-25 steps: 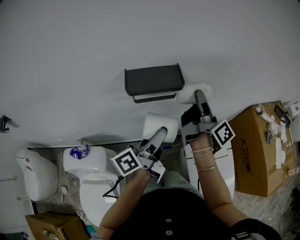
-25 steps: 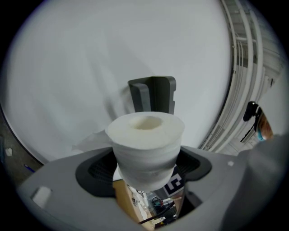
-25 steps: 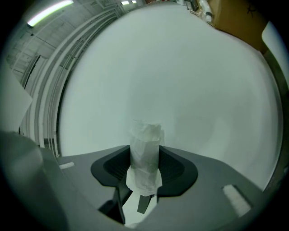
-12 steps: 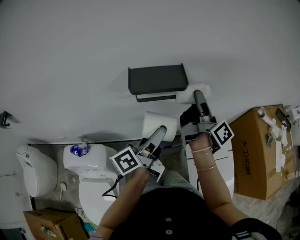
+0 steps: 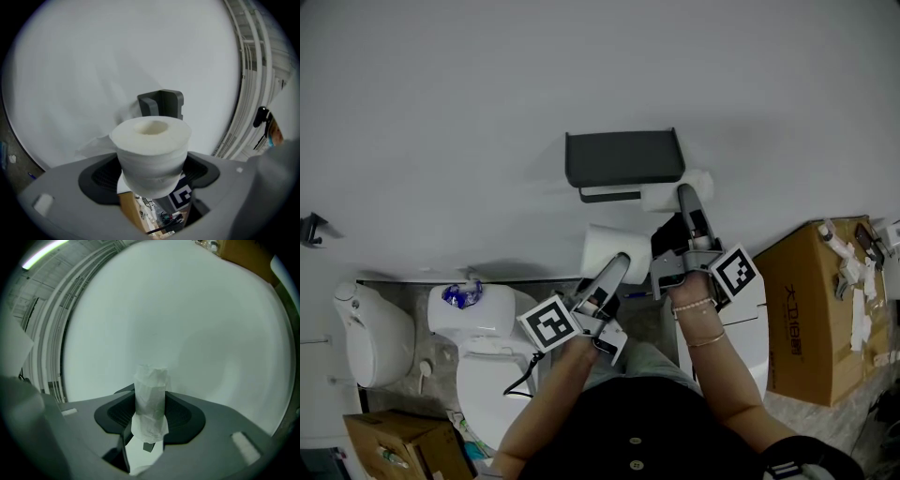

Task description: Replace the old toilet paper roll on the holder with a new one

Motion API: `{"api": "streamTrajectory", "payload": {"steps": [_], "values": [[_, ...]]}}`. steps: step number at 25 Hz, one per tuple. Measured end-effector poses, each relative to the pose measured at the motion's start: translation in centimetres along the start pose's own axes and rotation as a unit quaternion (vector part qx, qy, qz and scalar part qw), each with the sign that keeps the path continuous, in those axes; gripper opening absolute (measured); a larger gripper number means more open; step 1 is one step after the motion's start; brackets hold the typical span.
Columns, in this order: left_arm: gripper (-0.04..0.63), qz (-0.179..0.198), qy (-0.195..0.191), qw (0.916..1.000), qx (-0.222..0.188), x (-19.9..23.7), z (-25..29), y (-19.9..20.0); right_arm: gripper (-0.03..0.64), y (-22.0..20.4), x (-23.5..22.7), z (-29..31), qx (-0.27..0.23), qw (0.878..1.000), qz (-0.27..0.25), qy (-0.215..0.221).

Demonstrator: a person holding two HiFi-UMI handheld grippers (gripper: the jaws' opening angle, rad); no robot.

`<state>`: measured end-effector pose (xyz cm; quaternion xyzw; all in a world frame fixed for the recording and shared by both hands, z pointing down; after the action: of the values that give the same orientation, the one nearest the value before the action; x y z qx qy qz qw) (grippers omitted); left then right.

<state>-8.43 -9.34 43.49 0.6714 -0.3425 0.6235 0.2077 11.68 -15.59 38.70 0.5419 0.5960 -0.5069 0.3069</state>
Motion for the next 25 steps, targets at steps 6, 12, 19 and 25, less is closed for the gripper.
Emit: {"api": "streamTrajectory", "payload": {"steps": [6, 12, 19, 25], "values": [[0.402, 0.005, 0.003, 0.9999, -0.014, 0.0, -0.6, 0.4, 0.167, -0.9, 0.2, 0.3, 0.006, 1.0, -0.001, 0.007], [0.402, 0.011, 0.008, 0.9996, -0.027, -0.2, -0.8, 0.5, 0.169, -1.2, 0.3, 0.4, 0.009, 1.0, 0.004, 0.014], [0.402, 0.01, 0.01, 0.999, -0.043, 0.1, -2.2, 1.6, 0.17, -3.2, 0.5, 1.0, 0.02, 1.0, 0.007, 0.017], [0.402, 0.009, 0.012, 0.9981, -0.06, 0.0, -3.4, 2.1, 0.17, -4.7, 0.9, 1.3, 0.035, 0.999, 0.009, 0.025]]}}
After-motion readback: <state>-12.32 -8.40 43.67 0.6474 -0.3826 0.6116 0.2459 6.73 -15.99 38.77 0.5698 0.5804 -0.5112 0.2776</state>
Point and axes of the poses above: the fingertips, and each gripper's own axes: z forward along the fingers, x to its left, y out of its top, the point moved 8 cm from there along -z, backward along the fingers, and after that the axes turned 9 degrees about -z, right-handed, at the moved point
